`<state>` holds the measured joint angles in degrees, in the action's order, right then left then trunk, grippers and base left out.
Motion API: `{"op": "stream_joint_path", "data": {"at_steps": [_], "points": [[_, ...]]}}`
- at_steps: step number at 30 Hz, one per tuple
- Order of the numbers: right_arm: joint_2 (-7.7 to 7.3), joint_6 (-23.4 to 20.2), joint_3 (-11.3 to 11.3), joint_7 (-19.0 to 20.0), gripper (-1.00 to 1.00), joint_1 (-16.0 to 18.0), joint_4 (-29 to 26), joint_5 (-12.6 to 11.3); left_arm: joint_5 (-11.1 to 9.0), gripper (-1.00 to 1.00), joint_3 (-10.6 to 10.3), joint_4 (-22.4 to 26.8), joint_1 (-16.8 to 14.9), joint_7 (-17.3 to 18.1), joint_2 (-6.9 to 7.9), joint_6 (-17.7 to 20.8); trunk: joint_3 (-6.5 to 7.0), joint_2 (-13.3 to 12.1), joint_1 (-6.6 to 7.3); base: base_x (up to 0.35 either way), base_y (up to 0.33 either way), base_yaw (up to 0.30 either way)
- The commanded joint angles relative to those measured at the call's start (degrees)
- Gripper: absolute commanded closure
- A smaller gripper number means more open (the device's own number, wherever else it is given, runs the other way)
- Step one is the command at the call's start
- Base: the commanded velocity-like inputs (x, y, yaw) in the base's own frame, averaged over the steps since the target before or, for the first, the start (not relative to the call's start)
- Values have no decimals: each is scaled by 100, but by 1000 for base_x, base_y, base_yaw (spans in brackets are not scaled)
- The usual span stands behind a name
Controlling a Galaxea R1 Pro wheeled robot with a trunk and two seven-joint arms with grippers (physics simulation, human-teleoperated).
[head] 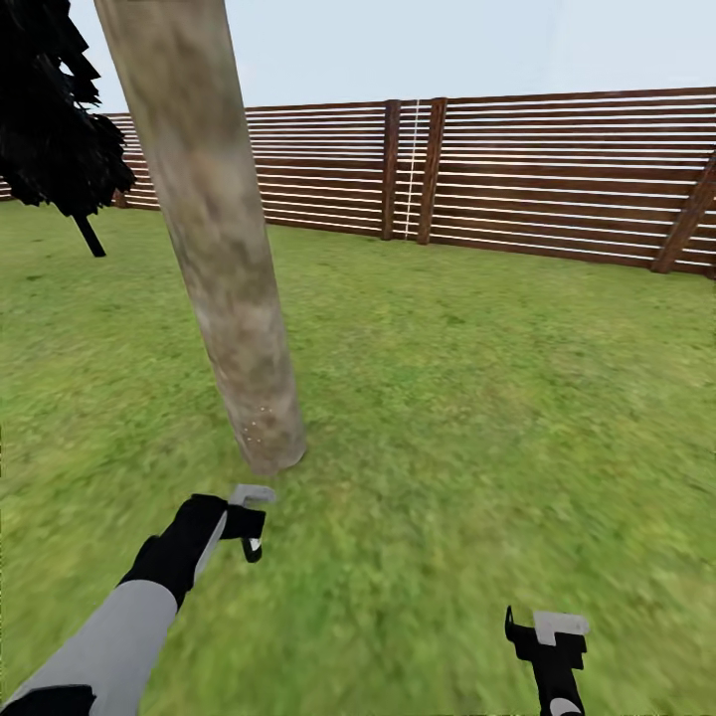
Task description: In the garden, pick up the pesticide atomizer on the floor and spray pesticide onto both trees until each tree trunk is fully covered.
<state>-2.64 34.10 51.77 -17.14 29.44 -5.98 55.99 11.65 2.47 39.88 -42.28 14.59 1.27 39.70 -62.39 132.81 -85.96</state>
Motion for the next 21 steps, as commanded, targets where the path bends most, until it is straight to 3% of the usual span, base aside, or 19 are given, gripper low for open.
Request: {"op": "stream_joint_path", "data": {"at_steps": [1,2,3,5,6,7,9,11,14,16,17,19,21], "points": [[0,0,0,0,-100,0,0,0,-10,100,4,4,0,0,29,7,0,0,0,-51,0,0],[0,0,0,0,-100,0,0,0,-7,100,20,44,0,0,137,16,0,0,0,-21,0,0],[-5,0,1,-1,-100,0,0,0,-10,100,33,124,1,8,348,29,0,0,0,-8,0,0],[-8,0,6,0,-100,0,0,0,-16,100,38,178,-1,20,554,34,0,0,0,-4,0,0],[-8,0,4,0,-100,0,0,0,-19,100,24,191,-2,20,587,40,0,0,0,-1,0,0],[-9,0,2,0,-100,0,0,0,-35,100,5,207,-9,18,551,39,0,0,0,0,0,0],[-9,0,0,0,-100,0,0,0,-8,100,-15,215,-142,7,141,51,0,0,0,0,0,0],[-9,-1,0,0,-100,0,0,0,53,100,-14,214,-323,3,-40,101,0,0,0,0,0,0],[-9,-4,0,0,-100,0,0,0,85,100,23,214,-576,14,54,270,0,0,0,0,0,0],[-4,-7,0,0,-100,0,0,0,48,100,41,213,-652,49,463,321,0,0,0,0,0,0],[-1,-8,0,0,-100,0,0,0,22,100,30,213,-670,64,766,339,0,0,0,0,0,0],[0,-9,0,0,-100,0,0,0,28,100,2,215,-676,68,791,343,0,0,0,0,0,0],[0,-9,0,0,-100,0,0,0,48,100,-14,221,-738,68,506,350,0,0,0,0,0,0]]}}
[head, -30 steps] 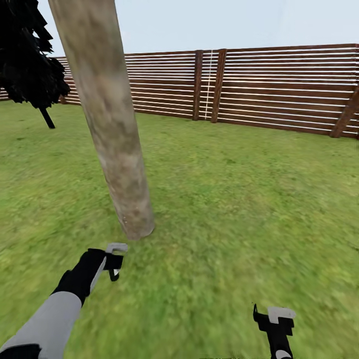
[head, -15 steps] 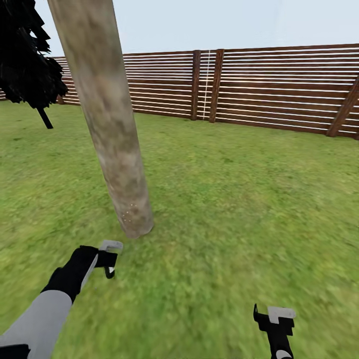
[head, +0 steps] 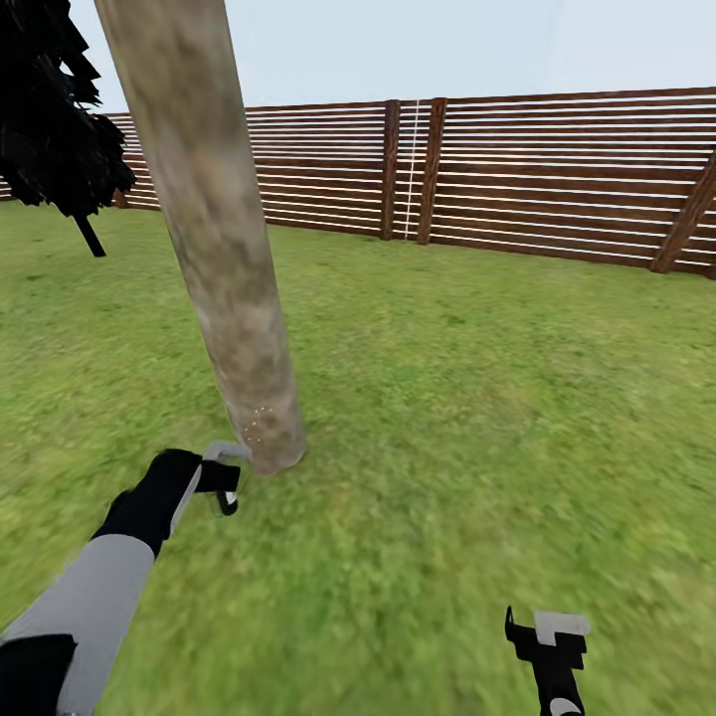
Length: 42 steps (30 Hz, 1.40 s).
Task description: In the garden, pick up the pesticide atomizer on the floor and spray pesticide onto both trees until each tree trunk is fully covered.
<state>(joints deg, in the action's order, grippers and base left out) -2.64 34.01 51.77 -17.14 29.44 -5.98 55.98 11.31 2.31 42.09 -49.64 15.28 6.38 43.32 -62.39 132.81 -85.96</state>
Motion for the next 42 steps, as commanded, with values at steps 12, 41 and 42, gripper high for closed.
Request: {"op": "stream_joint_path", "data": {"at_steps": [12,41,42], "points": [[-9,-9,-1,8,-100,0,9,7,61,100,0,1,-707,10,-114,472,0,0,0,0,0,0],[-7,-12,-1,17,-100,-18,18,9,60,100,-375,775,-888,616,62,1065,0,0,0,42,0,0],[-6,-11,-2,17,-100,-18,18,9,54,100,-397,752,-888,618,92,1062,0,0,0,0,0,0]]}}
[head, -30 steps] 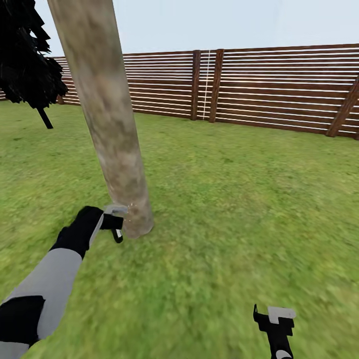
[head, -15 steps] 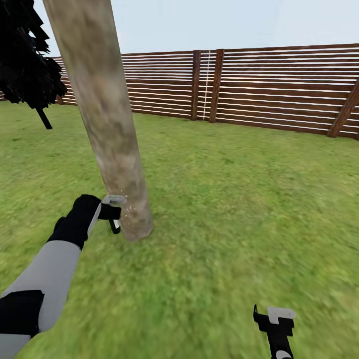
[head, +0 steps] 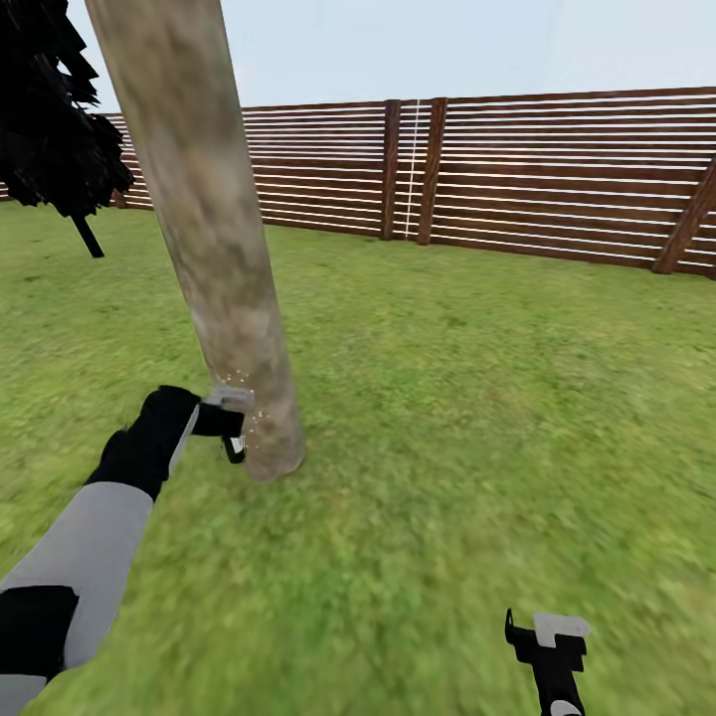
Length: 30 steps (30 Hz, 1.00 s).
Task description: In the garden, pick up the pesticide atomizer on the floor and spray pesticide onto both trees until each tree trunk is fully covered.
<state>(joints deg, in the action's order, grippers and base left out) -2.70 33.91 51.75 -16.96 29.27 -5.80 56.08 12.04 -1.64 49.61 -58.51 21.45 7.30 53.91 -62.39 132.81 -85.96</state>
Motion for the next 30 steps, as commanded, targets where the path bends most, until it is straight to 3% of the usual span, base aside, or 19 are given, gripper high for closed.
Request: {"op": "stream_joint_path", "data": {"at_steps": [1,2,4,5,7,9,13,16,18,20,24,27,30], "points": [[2,-2,-1,0,-100,0,0,0,-14,100,-2,-25,5,4,57,0,0,0,0,0,0,0],[0,-4,-2,0,-100,-1,0,0,-12,100,-2,-39,9,5,126,-1,0,0,0,0,0,0],[1,-6,-2,0,-100,0,0,0,-28,100,-6,-75,28,14,527,-22,0,0,0,0,0,0],[-1,-4,-2,0,-100,0,0,0,-27,100,-8,-88,102,14,621,-49,0,0,0,0,0,0],[4,0,-6,0,-100,-1,0,0,-13,100,-17,-116,372,0,680,-92,0,0,0,0,0,0],[-1,1,-6,0,-100,-7,0,0,-9,100,-5,-143,1048,-76,669,-269,0,0,0,196,52,0],[2,1,-7,0,-100,-9,0,0,-17,100,5,-420,1172,-88,668,-399,0,0,0,301,134,0],[5,2,-7,12,-100,-9,0,0,-28,100,6,-1138,1184,-114,640,-1161,0,0,0,160,79,0],[6,2,-7,16,-100,-9,0,0,-32,100,13,-1454,1184,-192,537,-1563,0,0,0,28,12,0],[6,2,-7,17,-100,-9,0,0,-42,100,47,-1535,1184,-405,418,-1662,0,0,0,4,2,0],[12,2,-7,2,-100,-9,0,0,-161,100,315,-1546,1184,-1046,122,-1700,0,0,0,1,0,85],[18,2,-13,0,-100,-9,6,0,-151,100,333,-1545,1191,-1115,-1,-1757,0,0,0,8,-10,259],[16,2,-8,-9,-100,-9,2,0,-178,100,343,-1638,1269,-1132,-49,-2350,0,0,0,122,-172,149]]}}
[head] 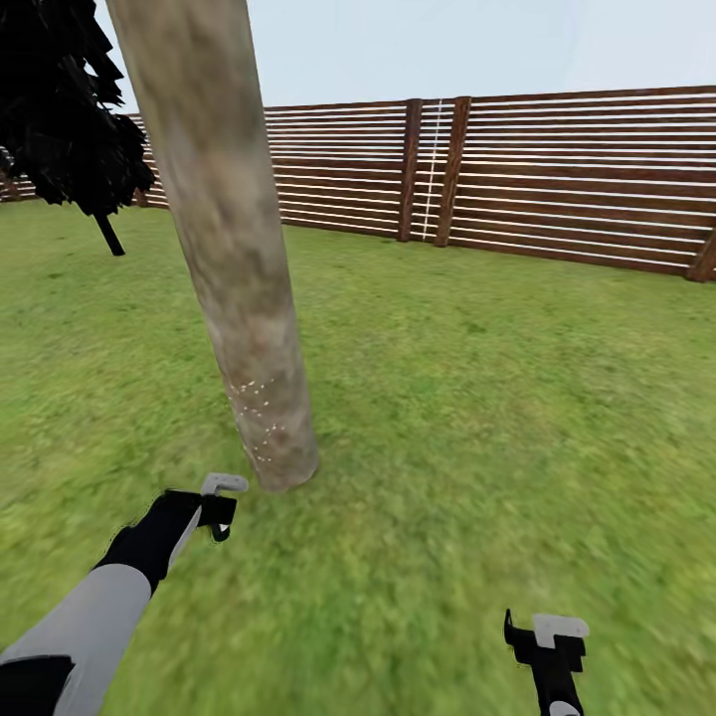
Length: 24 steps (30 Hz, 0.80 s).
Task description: In the garden, pick up the pesticide atomizer on the floor and spray pesticide onto both trees until each tree trunk is fully covered.
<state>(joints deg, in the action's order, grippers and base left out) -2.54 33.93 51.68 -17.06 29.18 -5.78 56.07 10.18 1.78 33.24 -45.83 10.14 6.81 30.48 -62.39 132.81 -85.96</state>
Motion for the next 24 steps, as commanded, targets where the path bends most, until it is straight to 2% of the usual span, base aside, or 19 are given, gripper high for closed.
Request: {"op": "stream_joint_path", "data": {"at_steps": [1,8,9,10,11,13,14,16,24], "points": [[-1,0,0,-4,-100,0,-1,0,16,100,4,0,11,-1,-8,-68,0,0,0,154,-223,28],[7,0,-7,0,-100,0,6,0,21,100,45,-53,38,-3,12,-201,0,0,0,-36,-269,3],[11,0,-8,0,-100,0,7,0,33,100,387,-56,39,-5,19,-207,0,0,0,-37,-277,0],[14,0,-8,0,-100,-9,7,0,48,100,555,-60,39,-9,21,-208,0,0,0,-15,-277,0],[15,0,-8,0,-100,-20,7,0,61,100,610,-65,39,-14,21,-209,0,0,0,-8,-277,0],[21,0,-8,0,-100,-31,7,0,79,100,642,-70,39,-135,3,-209,0,0,0,35,-277,62],[24,0,-8,0,-100,-34,7,0,71,100,642,-71,39,-374,-14,-204,0,0,0,76,-277,201],[25,0,-8,0,-100,-35,7,0,61,100,641,-72,39,-527,-22,-194,0,0,0,96,-277,245],[25,7,-6,-5,-100,-35,7,0,53,100,641,-72,47,-569,-31,-119,0,0,0,37,-277,246]]}}
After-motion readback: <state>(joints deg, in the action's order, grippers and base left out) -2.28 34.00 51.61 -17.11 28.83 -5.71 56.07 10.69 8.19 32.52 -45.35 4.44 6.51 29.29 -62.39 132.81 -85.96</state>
